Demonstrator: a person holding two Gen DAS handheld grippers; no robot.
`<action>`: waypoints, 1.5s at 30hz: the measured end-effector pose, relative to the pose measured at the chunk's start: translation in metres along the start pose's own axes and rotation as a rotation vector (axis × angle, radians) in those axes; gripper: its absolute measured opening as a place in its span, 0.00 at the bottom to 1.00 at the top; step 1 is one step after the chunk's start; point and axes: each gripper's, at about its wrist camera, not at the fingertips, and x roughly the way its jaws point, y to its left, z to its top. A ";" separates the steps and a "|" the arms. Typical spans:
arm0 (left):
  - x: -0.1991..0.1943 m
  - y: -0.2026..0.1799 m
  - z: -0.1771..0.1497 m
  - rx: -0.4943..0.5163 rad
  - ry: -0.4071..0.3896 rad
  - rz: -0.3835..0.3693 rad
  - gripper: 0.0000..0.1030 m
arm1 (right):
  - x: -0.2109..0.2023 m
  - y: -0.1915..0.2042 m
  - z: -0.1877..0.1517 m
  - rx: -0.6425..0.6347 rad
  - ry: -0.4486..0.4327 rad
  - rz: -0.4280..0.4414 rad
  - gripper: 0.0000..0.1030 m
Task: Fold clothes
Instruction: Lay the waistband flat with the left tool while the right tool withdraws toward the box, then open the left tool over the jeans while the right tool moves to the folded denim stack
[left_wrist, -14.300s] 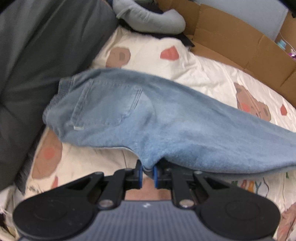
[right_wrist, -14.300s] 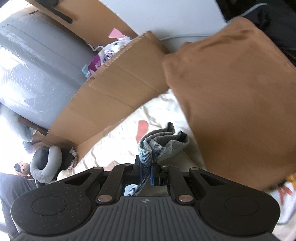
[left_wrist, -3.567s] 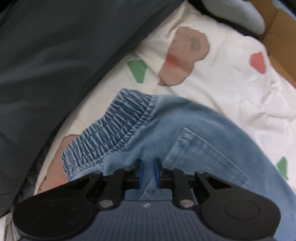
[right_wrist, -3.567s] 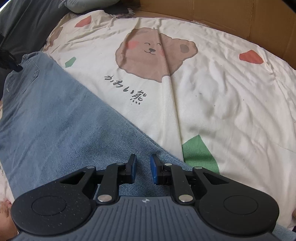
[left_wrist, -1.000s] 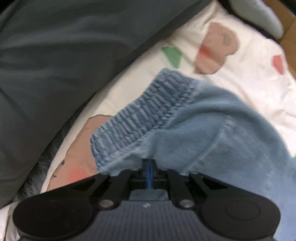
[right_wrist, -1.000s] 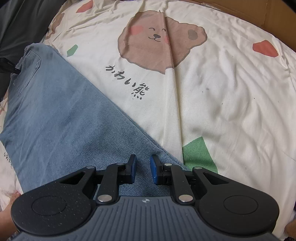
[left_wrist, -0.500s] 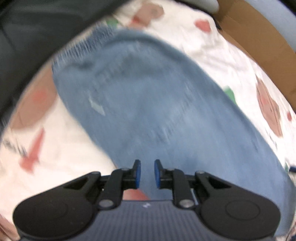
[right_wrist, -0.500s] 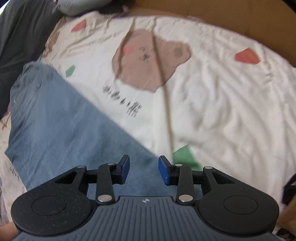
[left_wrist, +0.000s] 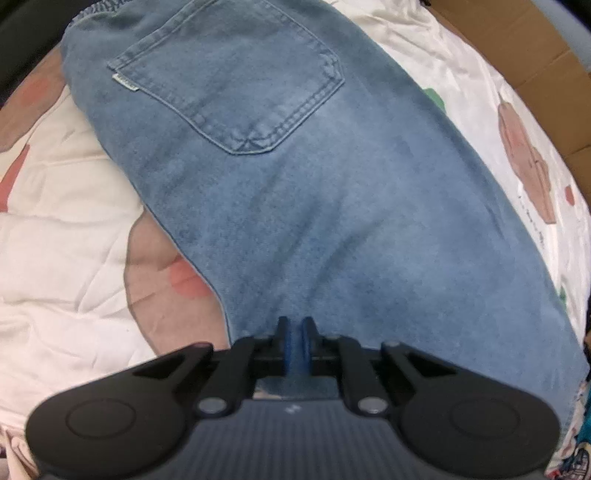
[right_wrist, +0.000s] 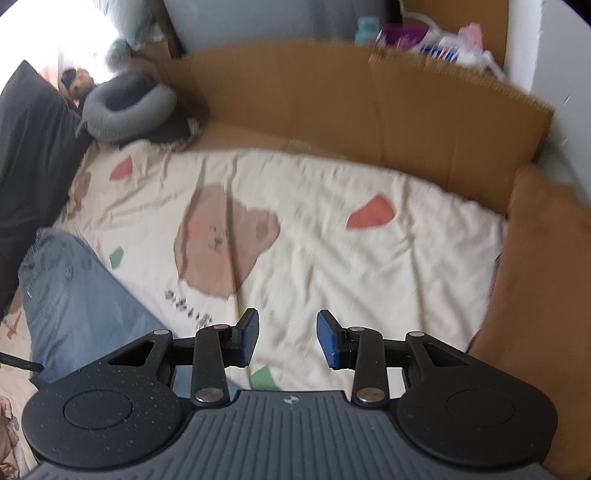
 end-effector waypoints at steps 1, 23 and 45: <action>0.004 -0.001 -0.001 0.008 0.003 0.021 0.02 | -0.007 -0.003 0.006 0.000 -0.011 -0.008 0.40; -0.080 -0.024 -0.002 -0.039 -0.086 0.198 0.18 | -0.202 -0.075 0.118 0.040 -0.199 -0.099 0.40; -0.104 -0.036 -0.002 0.031 -0.126 0.263 0.44 | -0.164 -0.122 -0.184 0.312 -0.007 -0.073 0.42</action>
